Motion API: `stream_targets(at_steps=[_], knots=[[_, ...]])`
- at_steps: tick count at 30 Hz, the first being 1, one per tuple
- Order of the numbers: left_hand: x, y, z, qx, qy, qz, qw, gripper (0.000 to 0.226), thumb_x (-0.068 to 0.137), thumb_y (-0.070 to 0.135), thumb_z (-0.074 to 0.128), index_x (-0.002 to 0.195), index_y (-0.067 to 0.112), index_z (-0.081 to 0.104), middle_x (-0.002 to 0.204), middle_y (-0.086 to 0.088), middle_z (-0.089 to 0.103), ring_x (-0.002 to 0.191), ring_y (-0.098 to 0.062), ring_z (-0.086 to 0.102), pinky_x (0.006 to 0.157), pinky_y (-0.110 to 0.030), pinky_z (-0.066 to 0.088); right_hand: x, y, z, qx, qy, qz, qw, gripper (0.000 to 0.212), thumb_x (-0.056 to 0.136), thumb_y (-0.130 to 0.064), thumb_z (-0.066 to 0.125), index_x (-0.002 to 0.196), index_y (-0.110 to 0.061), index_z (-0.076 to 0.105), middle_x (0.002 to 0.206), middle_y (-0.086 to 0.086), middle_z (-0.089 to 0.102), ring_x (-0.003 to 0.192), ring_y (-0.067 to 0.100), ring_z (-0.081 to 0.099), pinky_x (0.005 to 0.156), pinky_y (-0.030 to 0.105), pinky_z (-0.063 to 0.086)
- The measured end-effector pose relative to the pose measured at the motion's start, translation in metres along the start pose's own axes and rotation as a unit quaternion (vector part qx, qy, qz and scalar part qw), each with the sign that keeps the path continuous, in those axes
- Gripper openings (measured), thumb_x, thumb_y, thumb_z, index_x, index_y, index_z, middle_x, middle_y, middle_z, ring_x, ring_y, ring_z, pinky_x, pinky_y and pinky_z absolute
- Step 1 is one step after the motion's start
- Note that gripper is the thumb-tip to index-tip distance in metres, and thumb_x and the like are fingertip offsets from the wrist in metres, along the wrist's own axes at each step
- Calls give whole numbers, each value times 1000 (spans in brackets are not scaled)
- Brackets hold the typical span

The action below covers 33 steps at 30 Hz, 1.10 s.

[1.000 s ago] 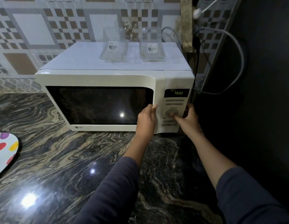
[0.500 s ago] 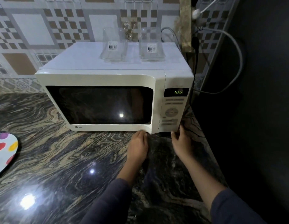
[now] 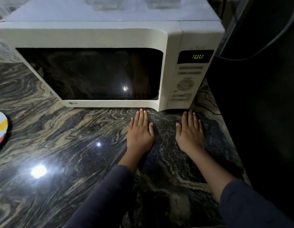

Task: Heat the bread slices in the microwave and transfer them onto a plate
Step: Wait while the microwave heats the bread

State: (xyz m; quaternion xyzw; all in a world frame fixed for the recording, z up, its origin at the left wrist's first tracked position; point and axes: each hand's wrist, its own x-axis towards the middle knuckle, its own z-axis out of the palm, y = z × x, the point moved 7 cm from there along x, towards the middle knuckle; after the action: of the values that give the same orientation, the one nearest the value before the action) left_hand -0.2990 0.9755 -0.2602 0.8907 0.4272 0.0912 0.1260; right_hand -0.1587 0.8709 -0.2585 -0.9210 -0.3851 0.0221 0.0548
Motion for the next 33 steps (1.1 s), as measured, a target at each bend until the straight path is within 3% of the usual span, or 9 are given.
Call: stream_targets(at_steps=[16,23,33], knots=[[-1,2,-5,5,-8,-2,1000,64,90,39,5,148,12,2,158,-4,0,146,-13,-6,118,-30,-7,-2,-1,-5,31,4,-16,999,58,100,-37,18,150,-10,7,159,10,3,147,21,1,119,37,0],[-2,3,-6,2,-11,-4,1000,65,89,40,4,148,12,1,158,-3,-1,145,-12,-7,117,-30,-8,-3,-2,-6,30,3,-14,999,68,89,-41,4,150,-10,7,159,9,3,147,21,1,118,35,-1],[-2,3,-8,-3,-8,0,1000,62,92,39,6,148,13,0,158,-3,-1,145,-12,-7,118,-30,-8,-3,-2,-5,28,-4,-13,1000,61,96,-39,8,150,-10,6,159,9,2,147,21,1,118,36,0]])
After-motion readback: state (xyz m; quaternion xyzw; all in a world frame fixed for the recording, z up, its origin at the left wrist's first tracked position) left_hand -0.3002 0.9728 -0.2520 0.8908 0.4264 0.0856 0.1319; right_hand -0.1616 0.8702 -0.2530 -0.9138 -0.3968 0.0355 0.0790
